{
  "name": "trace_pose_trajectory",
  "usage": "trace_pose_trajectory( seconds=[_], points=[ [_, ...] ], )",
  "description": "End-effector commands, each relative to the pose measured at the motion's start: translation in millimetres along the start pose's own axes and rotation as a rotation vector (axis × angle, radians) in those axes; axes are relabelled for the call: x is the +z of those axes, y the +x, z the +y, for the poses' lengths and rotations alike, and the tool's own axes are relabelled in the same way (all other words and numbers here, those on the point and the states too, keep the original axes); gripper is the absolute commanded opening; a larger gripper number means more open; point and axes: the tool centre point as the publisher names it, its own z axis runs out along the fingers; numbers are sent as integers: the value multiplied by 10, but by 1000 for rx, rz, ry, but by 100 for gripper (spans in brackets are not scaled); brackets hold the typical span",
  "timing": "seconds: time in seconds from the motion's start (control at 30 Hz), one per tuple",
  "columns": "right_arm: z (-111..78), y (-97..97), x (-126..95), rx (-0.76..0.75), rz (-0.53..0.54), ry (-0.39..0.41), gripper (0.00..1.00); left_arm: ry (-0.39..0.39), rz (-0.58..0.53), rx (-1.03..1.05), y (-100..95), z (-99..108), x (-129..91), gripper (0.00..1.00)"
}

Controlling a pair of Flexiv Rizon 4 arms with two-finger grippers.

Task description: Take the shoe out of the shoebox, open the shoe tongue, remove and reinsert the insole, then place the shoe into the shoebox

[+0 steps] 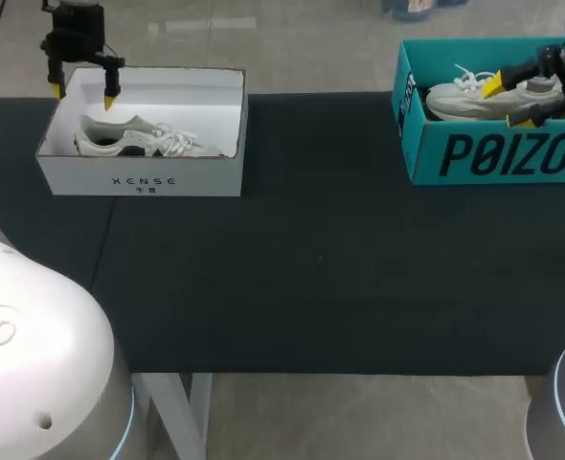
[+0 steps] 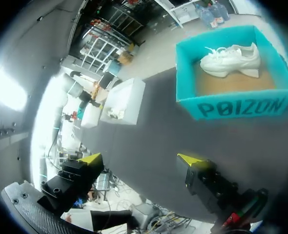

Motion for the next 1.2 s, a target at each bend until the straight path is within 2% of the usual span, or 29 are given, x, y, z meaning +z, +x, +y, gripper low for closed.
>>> trace_pose_trajectory(
  seconds=[0.03, 0.47, 0.57, 0.63, 0.7, 0.73, 0.8, 0.87, 0.9, 1.2],
  points=[
    [519, -2, 27, -44, -131, 65, 100, 22, 36, -44, -118, -60, -267, 100],
    [519, -2, 27, -44, -131, 65, 100, 22, 36, -44, -118, -60, -267, 100],
    [771, -248, 121, -6, -249, -27, 100, 22, 36, -44, -118, -60, -267, 100],
    [1013, -383, 89, -49, -345, -92, 100, 22, 36, -44, -118, -60, -267, 100],
    [1261, -533, 29, -106, -496, -127, 100, 22, 36, -44, -118, -60, -267, 100],
    [1374, -607, -18, -123, -529, -143, 100, 22, 36, -44, -118, -60, -267, 100],
    [1583, -798, -123, -130, -626, -145, 100, 22, 36, -44, -118, -60, -267, 100],
    [1720, -1014, -211, -134, -751, -111, 100, 22, 36, -44, -118, -60, -267, 100],
    [1769, -1118, -269, -108, -806, -120, 100, 22, 36, -44, -118, -60, -267, 100],
    [1769, -1118, -269, -108, -806, -120, 100, 22, 36, -44, -118, -60, -267, 100]
  ],
)
